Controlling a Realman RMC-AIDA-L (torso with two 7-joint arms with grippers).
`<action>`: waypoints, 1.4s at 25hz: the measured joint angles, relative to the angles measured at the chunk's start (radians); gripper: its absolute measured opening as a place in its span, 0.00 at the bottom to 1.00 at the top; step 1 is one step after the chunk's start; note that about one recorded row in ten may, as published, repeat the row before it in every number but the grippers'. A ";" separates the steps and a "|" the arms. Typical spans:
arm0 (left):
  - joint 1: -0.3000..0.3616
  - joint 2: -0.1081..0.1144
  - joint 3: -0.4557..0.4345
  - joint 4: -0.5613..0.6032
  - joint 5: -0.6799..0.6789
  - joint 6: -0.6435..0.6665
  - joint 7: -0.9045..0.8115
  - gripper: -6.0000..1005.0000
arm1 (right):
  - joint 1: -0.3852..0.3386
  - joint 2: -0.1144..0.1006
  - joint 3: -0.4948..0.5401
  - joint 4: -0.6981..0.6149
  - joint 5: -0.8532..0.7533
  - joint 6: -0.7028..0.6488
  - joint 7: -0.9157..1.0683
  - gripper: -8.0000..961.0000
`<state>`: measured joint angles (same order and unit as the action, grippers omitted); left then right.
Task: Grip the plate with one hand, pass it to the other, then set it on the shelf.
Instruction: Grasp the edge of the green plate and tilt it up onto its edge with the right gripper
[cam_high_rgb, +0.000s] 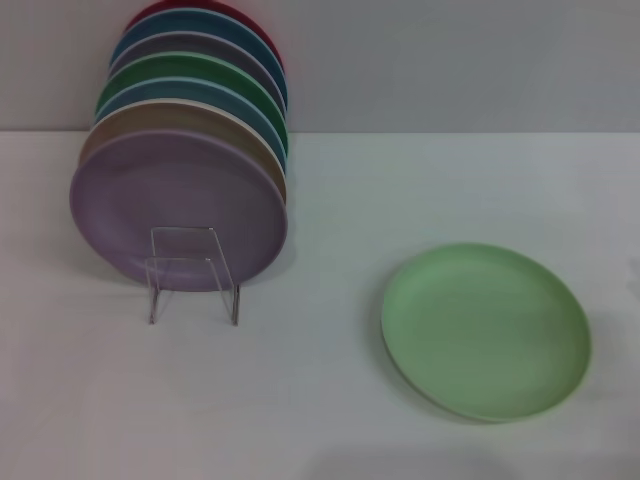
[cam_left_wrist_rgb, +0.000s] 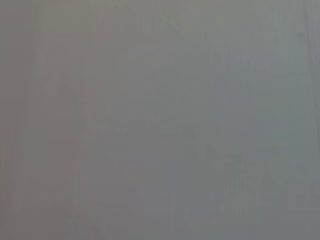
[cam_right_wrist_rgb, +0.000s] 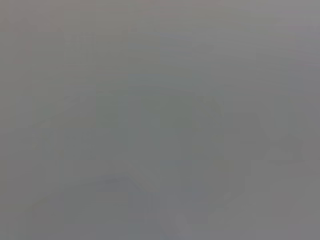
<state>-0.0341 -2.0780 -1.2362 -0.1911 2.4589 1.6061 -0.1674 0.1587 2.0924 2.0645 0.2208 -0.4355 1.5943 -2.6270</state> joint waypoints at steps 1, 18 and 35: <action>0.002 0.000 -0.001 -0.001 0.000 0.002 -0.001 0.86 | 0.001 0.000 -0.002 0.000 -0.002 0.022 0.001 0.85; -0.071 0.001 0.012 0.021 0.003 -0.022 0.052 0.86 | 0.019 -0.006 -0.082 0.371 -0.016 -0.263 0.245 0.85; -0.086 0.005 0.018 0.014 0.002 -0.074 0.057 0.86 | 0.062 -0.059 -0.251 1.604 -1.793 -0.996 2.144 0.85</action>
<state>-0.1201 -2.0726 -1.2180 -0.1776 2.4613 1.5323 -0.1105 0.2211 2.0338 1.8133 1.8252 -2.2288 0.5987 -0.4829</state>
